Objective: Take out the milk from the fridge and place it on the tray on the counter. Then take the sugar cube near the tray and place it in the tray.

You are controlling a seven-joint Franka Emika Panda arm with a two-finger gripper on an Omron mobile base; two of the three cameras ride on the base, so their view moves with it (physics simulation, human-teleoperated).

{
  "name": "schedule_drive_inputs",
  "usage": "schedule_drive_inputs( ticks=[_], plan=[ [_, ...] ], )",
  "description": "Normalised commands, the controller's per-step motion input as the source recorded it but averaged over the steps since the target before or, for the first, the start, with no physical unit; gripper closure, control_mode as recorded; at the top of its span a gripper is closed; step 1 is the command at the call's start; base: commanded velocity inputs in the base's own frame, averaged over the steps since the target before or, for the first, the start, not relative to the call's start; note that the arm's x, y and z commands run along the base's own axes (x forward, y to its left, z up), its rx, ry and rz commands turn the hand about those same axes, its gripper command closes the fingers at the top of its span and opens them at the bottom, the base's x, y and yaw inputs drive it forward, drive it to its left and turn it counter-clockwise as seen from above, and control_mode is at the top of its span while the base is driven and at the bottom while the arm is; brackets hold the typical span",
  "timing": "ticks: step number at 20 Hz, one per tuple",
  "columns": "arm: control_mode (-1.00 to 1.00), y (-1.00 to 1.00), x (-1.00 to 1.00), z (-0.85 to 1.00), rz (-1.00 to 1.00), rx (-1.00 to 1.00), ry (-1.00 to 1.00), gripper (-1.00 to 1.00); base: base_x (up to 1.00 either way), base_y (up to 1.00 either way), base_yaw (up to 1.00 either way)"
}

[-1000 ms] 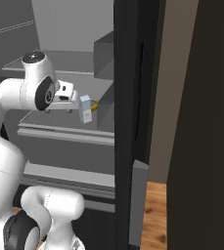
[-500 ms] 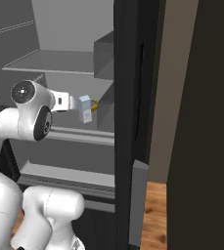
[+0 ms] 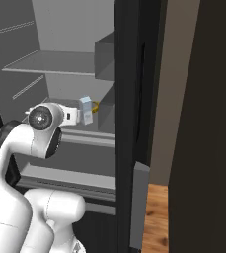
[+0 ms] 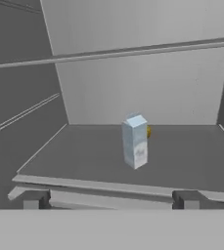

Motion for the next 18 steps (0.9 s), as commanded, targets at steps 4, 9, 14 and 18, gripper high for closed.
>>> schedule_drive_inputs(
  ticks=[4,9,14,18],
  plan=[
    [-1.00,0.00,0.12,0.00,0.00,0.01,-0.04,-1.00,0.00,0.00,0.00],
    [-1.00,-0.07,0.18,0.00,0.03,0.00,-0.05,-1.00,0.00,0.00,0.00],
    [-1.00,-0.14,0.27,0.00,0.07,0.01,-0.04,-1.00,0.00,0.00,0.00],
    [-1.00,-0.01,0.23,0.00,0.10,0.00,-0.03,-1.00,0.00,0.00,0.00]
  ],
)
